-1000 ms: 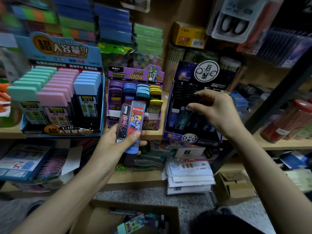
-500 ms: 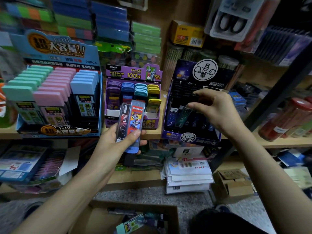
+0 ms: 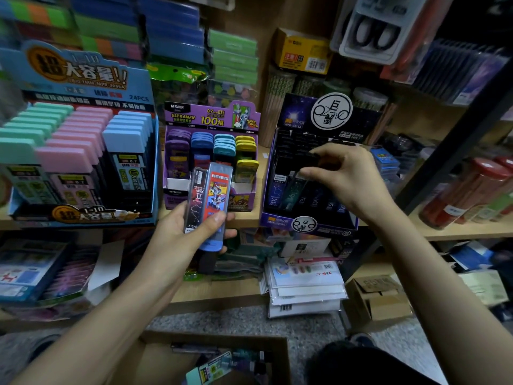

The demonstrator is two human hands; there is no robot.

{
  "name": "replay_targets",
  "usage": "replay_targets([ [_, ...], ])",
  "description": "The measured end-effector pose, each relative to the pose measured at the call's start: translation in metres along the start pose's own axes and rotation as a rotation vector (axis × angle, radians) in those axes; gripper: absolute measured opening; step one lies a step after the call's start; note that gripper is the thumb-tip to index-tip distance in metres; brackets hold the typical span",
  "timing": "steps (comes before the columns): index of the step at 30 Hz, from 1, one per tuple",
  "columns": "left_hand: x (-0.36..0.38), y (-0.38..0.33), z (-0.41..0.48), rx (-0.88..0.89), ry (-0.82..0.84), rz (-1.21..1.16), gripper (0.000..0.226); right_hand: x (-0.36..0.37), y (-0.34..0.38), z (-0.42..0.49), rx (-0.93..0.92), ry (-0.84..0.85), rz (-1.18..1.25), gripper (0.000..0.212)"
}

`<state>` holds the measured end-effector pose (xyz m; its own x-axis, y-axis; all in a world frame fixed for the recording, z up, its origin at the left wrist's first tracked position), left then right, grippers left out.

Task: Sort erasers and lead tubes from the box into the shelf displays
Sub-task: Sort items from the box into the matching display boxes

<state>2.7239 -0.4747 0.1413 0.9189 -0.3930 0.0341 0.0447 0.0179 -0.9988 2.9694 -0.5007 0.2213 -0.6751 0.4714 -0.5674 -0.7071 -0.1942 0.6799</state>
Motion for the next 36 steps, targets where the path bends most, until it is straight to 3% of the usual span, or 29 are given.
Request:
replay_targets([
  [4,0.003,0.002,0.000,-0.009,0.016,-0.008,0.041,0.009,-0.013,-0.003,0.046,0.006,-0.014,0.027],
  [10,0.005,0.003,0.000,-0.013,0.009,-0.014,0.037,0.026,-0.008,-0.017,-0.076,-0.089,-0.043,0.034],
  [18,0.012,-0.001,0.000,-0.011,0.047,-0.030,0.041,0.019,0.019,-0.030,-0.240,-0.116,-0.423,0.022],
  [20,0.014,-0.001,-0.001,-0.013,0.104,-0.017,0.044,0.022,0.030,-0.037,-0.177,-0.075,-0.219,0.022],
  [24,0.020,0.002,-0.004,-0.052,0.272,0.023,0.044,0.044,0.049,-0.052,0.322,0.152,0.471,0.021],
  [26,0.022,0.002,-0.006,-0.073,0.309,0.021,0.044,0.051,0.048,-0.056,0.456,0.205,0.705,0.017],
  [28,0.022,0.002,-0.009,-0.094,0.305,-0.007,0.048,0.053,0.047,-0.055,0.471,0.189,0.725,0.014],
  [32,0.016,-0.004,-0.012,-0.118,0.197,-0.099,0.051,0.053,0.039,-0.048,0.531,-0.001,0.814,0.008],
  [36,0.000,-0.008,-0.011,-0.056,-0.003,-0.140,0.036,0.060,0.039,-0.049,0.578,-0.078,1.002,0.007],
])
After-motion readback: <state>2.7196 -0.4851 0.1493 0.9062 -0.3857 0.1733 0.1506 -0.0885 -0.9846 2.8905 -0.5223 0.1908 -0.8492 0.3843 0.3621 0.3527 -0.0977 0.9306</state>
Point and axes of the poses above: each hand's wrist, its own z-axis towards the middle knuckle, its own x-axis out of the palm, y = z × x, the point moved 1 cm from there along z, towards the middle knuckle, and after that the axes turned 12 degrees about z, right-handed, at the moved point
